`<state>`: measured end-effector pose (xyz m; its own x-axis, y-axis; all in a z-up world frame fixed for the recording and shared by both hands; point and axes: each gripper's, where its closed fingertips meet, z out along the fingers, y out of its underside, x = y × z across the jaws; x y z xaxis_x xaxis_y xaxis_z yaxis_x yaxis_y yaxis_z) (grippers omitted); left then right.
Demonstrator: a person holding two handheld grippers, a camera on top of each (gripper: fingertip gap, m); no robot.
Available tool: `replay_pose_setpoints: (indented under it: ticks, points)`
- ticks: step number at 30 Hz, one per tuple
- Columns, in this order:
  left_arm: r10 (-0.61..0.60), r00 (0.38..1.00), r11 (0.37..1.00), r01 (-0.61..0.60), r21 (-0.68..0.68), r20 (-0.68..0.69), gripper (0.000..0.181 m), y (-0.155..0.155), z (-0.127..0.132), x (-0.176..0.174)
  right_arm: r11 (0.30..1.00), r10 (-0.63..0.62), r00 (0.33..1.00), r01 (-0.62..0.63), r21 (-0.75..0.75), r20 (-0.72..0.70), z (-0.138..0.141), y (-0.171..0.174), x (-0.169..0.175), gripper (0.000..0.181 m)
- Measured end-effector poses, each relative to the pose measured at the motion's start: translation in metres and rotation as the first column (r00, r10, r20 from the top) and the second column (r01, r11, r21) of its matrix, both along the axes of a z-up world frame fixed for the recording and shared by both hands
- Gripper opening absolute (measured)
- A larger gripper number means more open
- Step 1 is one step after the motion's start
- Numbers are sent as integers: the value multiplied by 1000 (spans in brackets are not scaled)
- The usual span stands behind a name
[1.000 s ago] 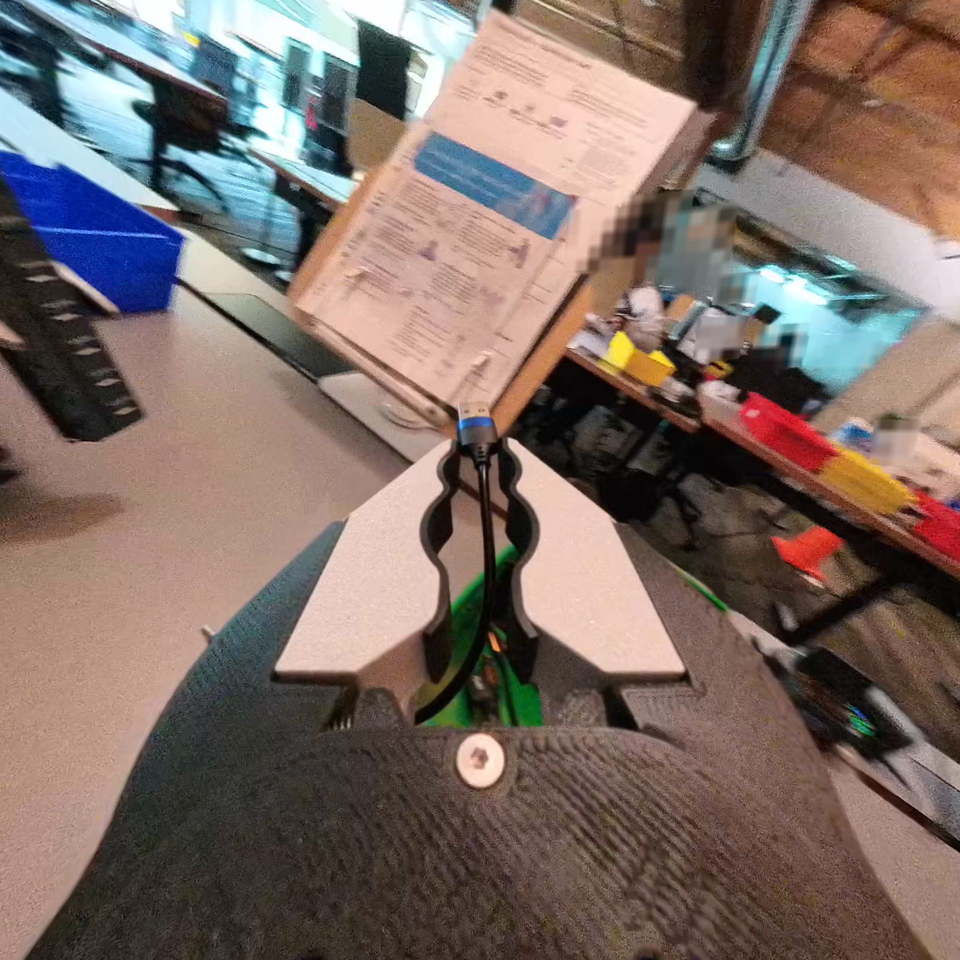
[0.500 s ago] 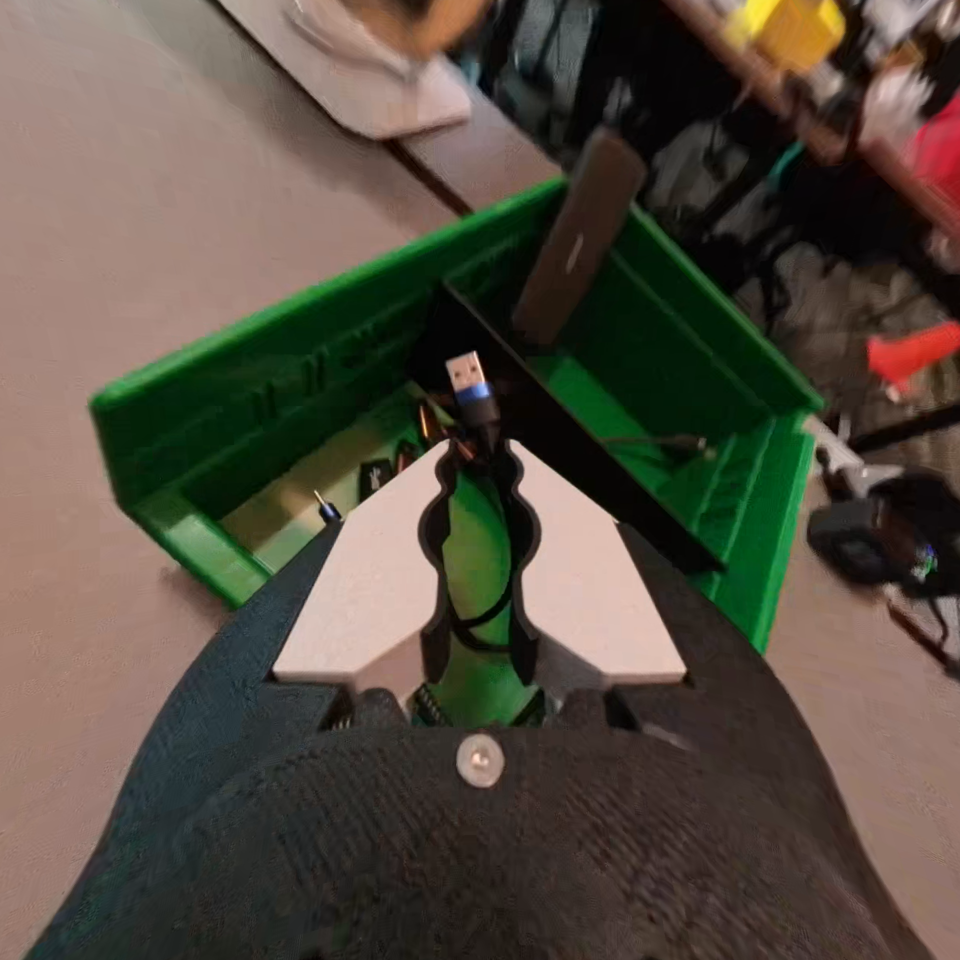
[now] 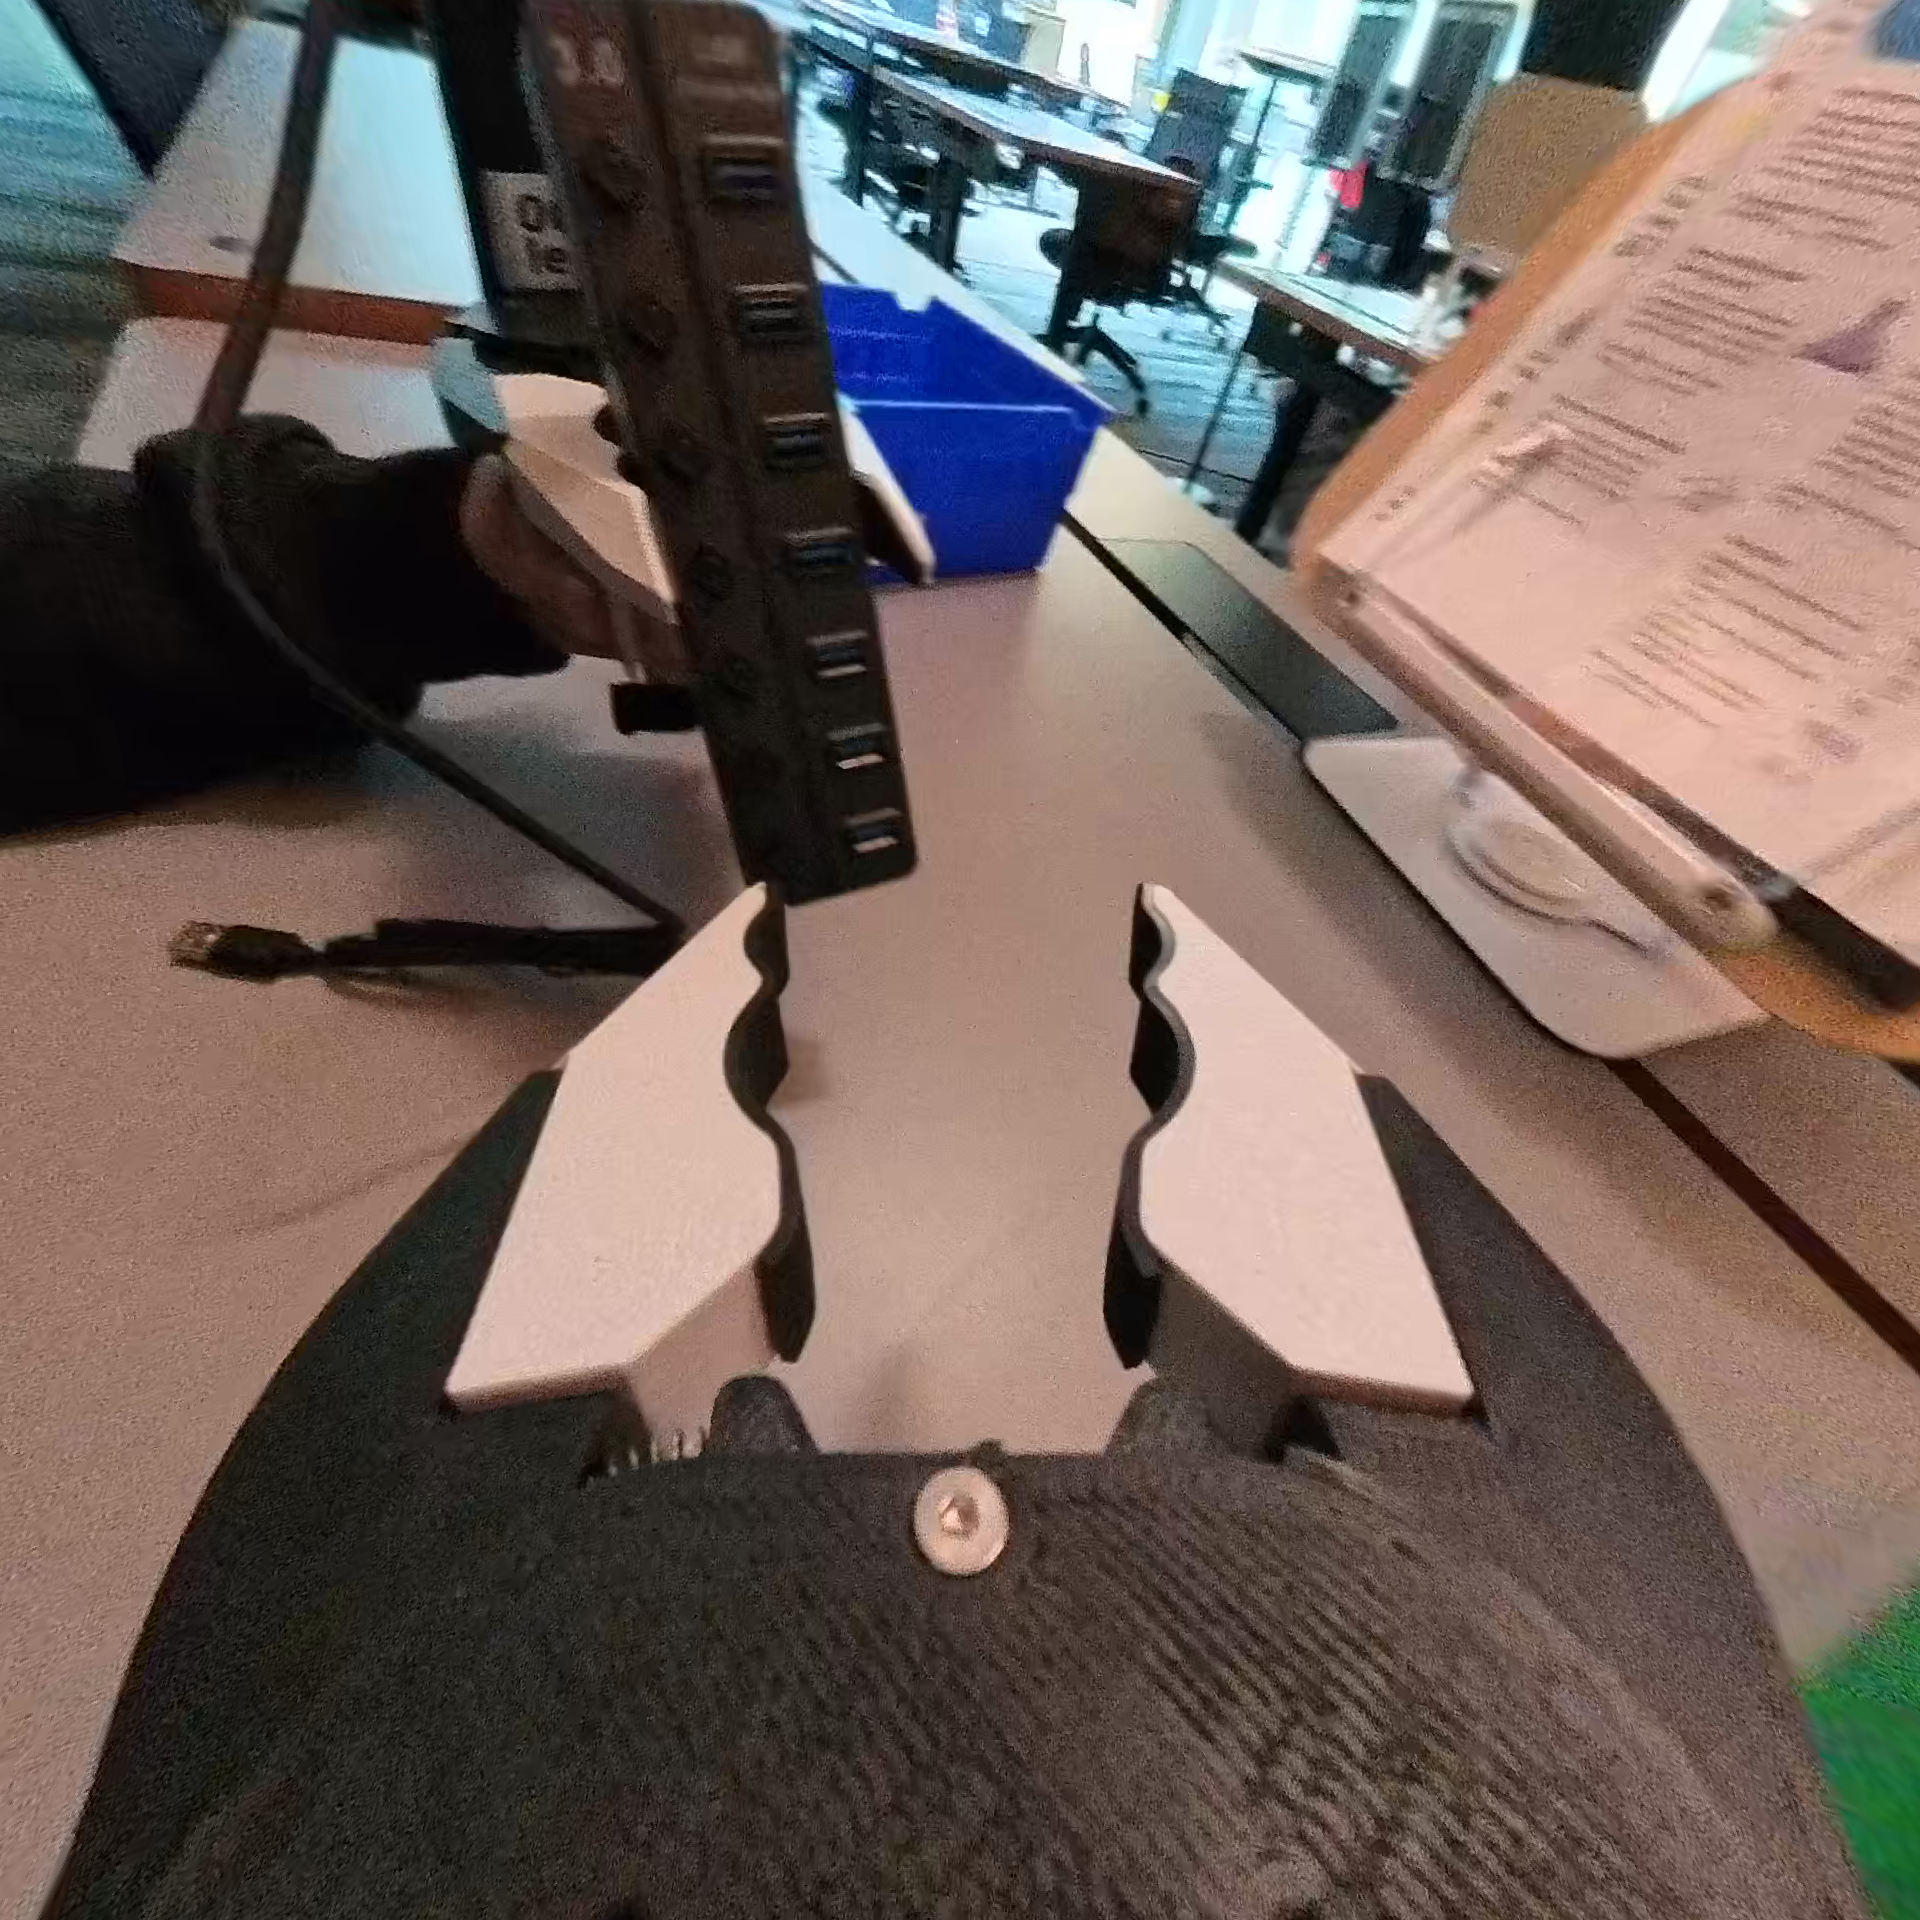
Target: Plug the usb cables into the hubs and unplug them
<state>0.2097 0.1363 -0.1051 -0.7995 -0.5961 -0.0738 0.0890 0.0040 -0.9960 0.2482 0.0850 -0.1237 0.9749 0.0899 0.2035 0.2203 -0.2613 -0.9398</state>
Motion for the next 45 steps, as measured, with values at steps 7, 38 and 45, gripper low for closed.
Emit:
replay_pose_setpoints:
  ticks: [7,38,45]
  points:
    - [-69,998,997,69,31,4,53,-17,-1,-8,988,155,988,-155,10,-14,-11,63,-48,74]
    - [252,967,945,-240,-222,26,79,42,22,19,660,-611,534,752,2,584,252,-149,280,54]
    - [214,977,959,-208,-192,11,78,33,14,20,446,-504,351,888,-111,789,156,-179,353,54]
